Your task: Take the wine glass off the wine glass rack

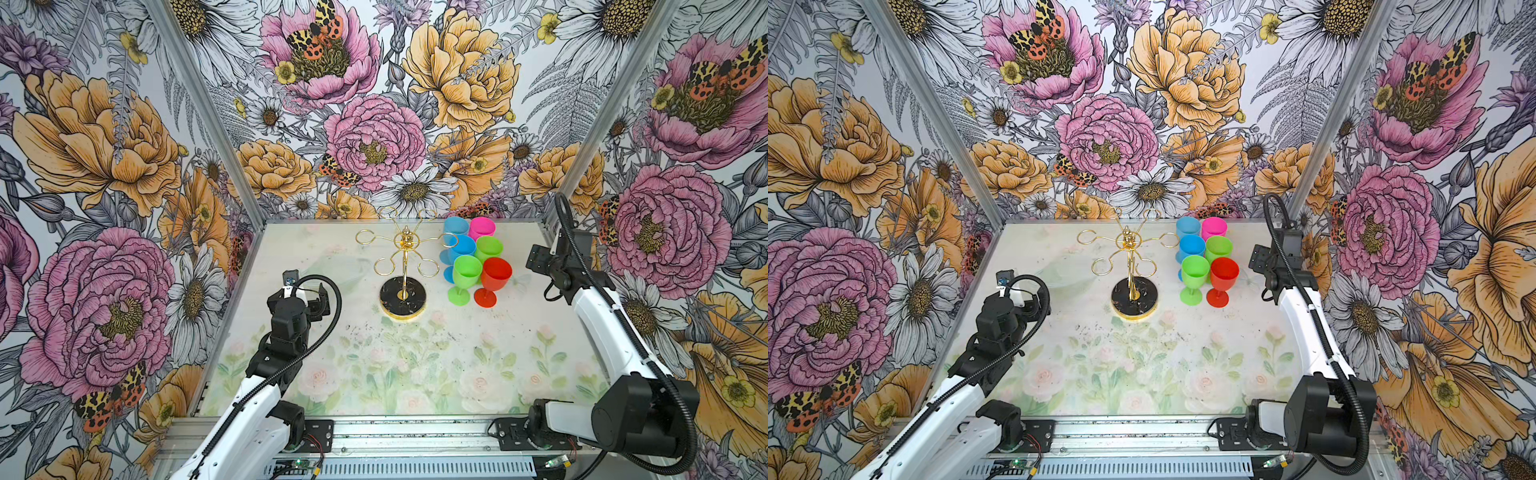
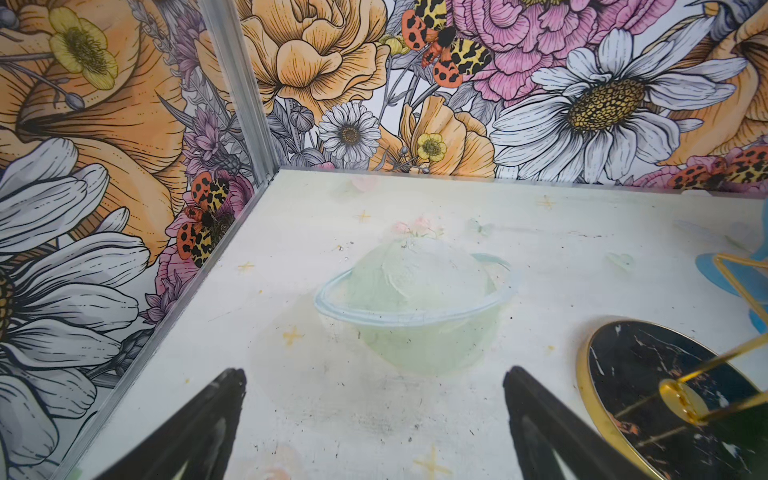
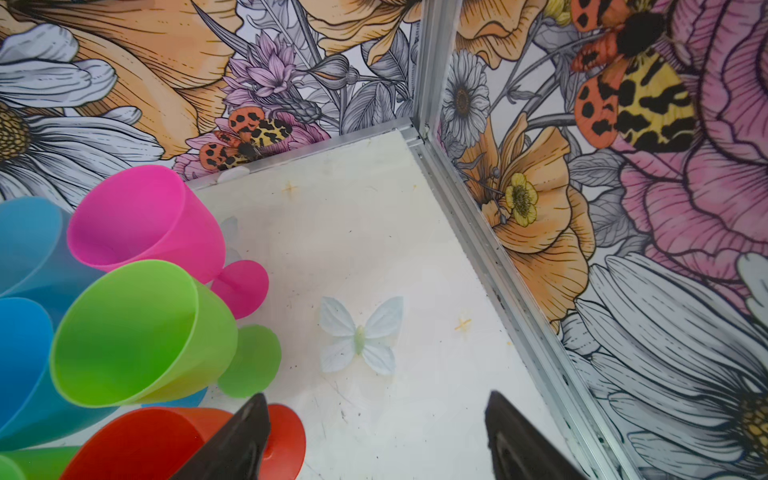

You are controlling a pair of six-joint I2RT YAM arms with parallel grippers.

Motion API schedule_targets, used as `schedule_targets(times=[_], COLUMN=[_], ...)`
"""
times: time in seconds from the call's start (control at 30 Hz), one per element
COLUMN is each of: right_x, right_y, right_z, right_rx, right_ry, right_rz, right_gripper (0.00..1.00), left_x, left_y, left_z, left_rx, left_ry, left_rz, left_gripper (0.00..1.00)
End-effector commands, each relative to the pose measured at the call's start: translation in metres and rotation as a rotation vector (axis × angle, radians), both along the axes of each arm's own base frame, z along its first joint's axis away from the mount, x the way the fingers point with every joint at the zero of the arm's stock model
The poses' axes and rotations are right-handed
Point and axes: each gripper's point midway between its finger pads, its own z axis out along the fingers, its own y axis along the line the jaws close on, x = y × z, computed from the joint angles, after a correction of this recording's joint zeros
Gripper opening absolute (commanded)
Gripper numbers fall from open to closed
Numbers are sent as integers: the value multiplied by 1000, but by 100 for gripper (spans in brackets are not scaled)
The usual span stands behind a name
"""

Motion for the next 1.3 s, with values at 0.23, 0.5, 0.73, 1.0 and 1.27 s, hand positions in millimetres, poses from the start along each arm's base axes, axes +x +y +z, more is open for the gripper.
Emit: schedule_targets(times=[0.23, 0.5, 0.73, 1.0, 1.27], right_x=[26, 21, 18, 20, 13], right_y=[-20, -18, -12, -3, 7], right_z=[-34, -76, -100, -100, -94], right_rx=[-49, -28, -23, -64, -121], right_ry=[-146, -173, -184, -239, -290], right_rz=[-57, -69, -55, -29, -18], right_gripper=[89, 93, 95, 97, 99], left_x=[40, 58, 71, 87, 94], left_y=[8, 1, -4, 3, 18], left_z=[-16, -44, -57, -61, -75], left_rx=[-25, -2, 19, 69, 32], left_ry=[-84, -80, -92, -62, -95], left_rz=[-42, -79, -106, -93, -65], left_gripper=[99, 99, 99, 98, 99])
